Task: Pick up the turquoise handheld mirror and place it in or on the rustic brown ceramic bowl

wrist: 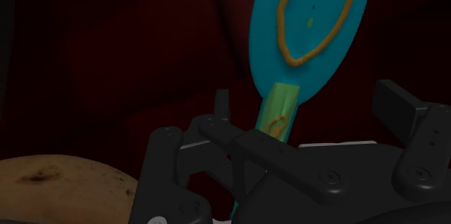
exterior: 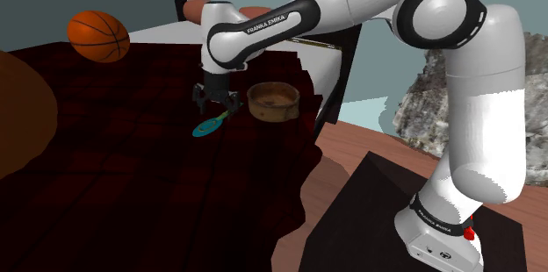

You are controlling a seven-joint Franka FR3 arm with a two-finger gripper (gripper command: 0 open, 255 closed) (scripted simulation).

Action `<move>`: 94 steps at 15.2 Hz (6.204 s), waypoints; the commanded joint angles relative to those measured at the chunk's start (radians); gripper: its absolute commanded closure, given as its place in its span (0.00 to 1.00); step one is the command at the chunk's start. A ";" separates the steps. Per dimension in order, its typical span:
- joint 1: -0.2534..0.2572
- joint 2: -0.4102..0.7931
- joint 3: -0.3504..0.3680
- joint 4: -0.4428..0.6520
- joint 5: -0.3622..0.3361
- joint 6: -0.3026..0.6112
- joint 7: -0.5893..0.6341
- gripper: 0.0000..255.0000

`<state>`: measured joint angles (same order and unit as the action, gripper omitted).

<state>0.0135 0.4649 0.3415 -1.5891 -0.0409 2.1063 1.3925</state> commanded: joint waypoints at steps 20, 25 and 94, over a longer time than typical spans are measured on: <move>0.001 -0.007 0.002 -0.002 0.002 -0.005 0.003 1.00; 0.000 -0.027 0.005 0.037 0.008 -0.063 0.004 1.00; -0.221 -0.485 -0.085 -0.335 0.188 -0.161 -0.336 0.00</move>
<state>-0.2060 -0.0109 0.2584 -1.9459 0.1462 1.9759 1.0552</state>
